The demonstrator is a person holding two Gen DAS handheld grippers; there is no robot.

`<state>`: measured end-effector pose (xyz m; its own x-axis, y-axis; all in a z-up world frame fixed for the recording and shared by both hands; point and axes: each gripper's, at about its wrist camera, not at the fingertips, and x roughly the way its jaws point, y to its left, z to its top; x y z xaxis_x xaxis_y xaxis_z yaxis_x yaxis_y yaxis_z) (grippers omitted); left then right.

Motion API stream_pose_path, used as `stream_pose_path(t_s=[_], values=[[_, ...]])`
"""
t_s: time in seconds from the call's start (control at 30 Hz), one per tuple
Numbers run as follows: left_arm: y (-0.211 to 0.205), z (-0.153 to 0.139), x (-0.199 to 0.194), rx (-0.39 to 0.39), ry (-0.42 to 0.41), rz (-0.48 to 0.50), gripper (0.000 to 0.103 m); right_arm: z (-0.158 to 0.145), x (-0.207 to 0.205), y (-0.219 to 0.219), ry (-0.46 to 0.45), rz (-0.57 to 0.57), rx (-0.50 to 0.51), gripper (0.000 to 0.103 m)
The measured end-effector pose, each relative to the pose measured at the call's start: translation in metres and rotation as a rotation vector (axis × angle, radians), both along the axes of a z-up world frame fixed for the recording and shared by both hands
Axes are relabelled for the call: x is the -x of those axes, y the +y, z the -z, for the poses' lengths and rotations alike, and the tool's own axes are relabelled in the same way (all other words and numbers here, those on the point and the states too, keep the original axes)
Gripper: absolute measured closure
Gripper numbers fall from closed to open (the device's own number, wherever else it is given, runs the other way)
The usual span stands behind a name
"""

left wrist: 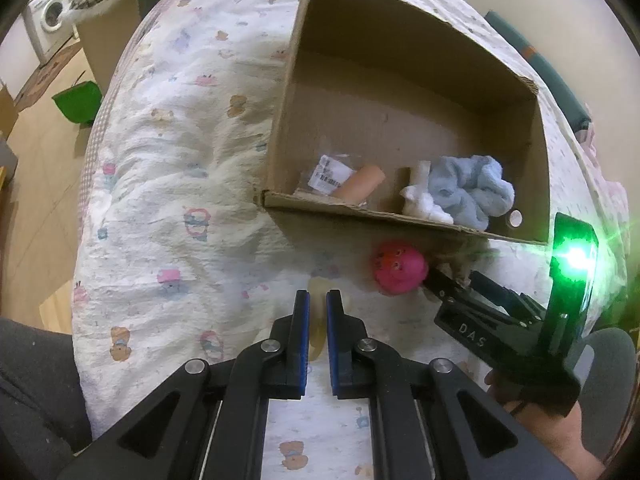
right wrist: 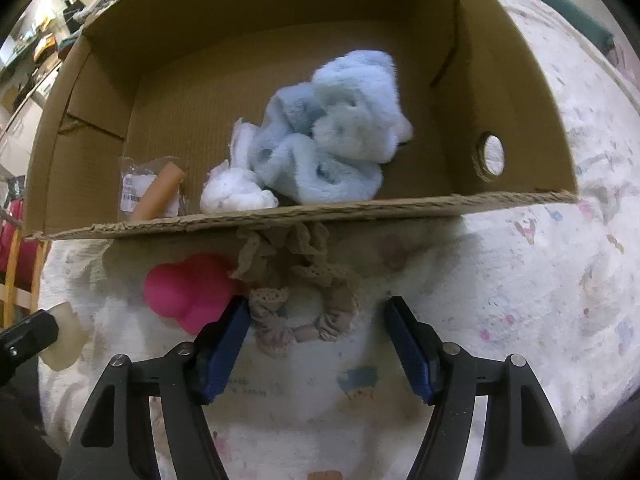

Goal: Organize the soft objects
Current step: 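Grasp the beige lace scrunchie with the right gripper and lift it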

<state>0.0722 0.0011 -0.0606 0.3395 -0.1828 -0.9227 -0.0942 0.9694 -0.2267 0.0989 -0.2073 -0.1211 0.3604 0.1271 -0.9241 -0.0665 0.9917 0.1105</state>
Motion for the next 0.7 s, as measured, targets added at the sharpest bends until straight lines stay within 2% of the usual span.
stream_pose_path(t_s=[0.03, 0.13, 0.23, 0.53, 0.7], values=[[0.001, 0.001, 0.000, 0.002, 0.003, -0.005, 0.095, 0.001, 0.001, 0.005, -0.002, -0.021, 0.020, 0.053], [0.002, 0.000, 0.000, 0.009, -0.001, -0.010, 0.095, 0.002, 0.004, 0.012, -0.005, -0.057, 0.041, 0.071], [0.000, -0.002, -0.001, 0.004, -0.011, -0.005, 0.095, -0.003, 0.008, 0.013, -0.009, -0.064, 0.036, 0.083], [0.003, -0.002, 0.000, -0.007, -0.013, -0.014, 0.095, -0.010, 0.028, 0.013, -0.014, -0.059, 0.012, 0.086], [0.006, -0.006, 0.001, -0.008, -0.026, -0.020, 0.095, -0.027, 0.042, 0.007, -0.029, -0.064, -0.002, 0.086]])
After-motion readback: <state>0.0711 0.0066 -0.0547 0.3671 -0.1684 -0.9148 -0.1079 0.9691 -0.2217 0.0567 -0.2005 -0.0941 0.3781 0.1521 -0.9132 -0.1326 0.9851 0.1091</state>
